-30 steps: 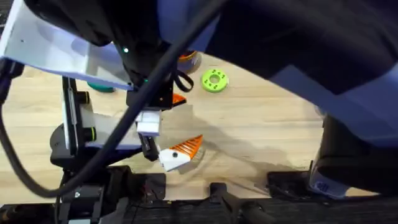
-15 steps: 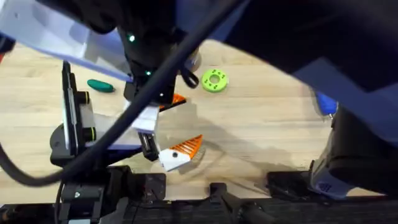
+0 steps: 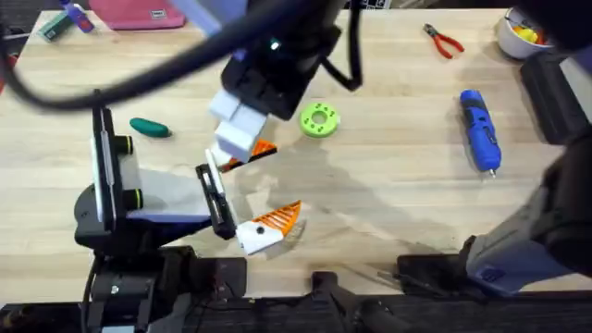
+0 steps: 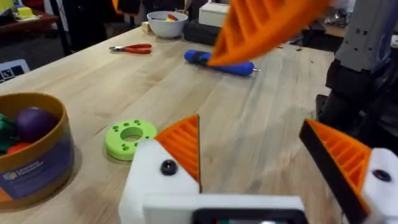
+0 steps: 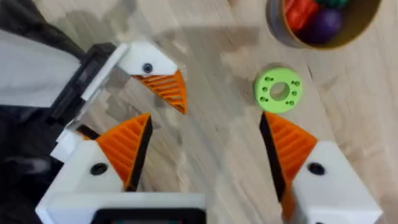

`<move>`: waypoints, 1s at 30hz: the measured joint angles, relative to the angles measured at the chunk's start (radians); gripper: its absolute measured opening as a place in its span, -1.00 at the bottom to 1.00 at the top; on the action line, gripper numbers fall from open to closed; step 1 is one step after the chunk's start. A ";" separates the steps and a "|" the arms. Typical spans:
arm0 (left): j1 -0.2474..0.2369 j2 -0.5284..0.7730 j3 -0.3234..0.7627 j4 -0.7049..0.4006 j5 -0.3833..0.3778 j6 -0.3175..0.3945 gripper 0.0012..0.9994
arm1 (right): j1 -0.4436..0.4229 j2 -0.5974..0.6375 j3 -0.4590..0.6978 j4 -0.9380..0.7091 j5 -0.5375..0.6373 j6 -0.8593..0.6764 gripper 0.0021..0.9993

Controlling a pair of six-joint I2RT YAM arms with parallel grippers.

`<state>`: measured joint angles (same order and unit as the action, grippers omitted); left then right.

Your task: Pick up the gripper from the table and insert it into the empty holder that is missing its gripper. Then pick up a screw, insert it into the mounting hole, and use the screwdriver to tighten it. Finally, clean up the table by picking up the vegetable and placing it into the bucket.

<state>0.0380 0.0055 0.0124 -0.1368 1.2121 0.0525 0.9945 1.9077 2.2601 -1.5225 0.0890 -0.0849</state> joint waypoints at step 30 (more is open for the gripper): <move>0.000 0.000 0.000 0.000 0.000 0.000 0.97 | -0.853 -0.837 -1.034 0.338 -0.004 0.434 0.99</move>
<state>0.0380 0.0055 0.0124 -0.1368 1.2121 0.0528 0.1417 1.0710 1.2258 -1.1842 0.0852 0.3492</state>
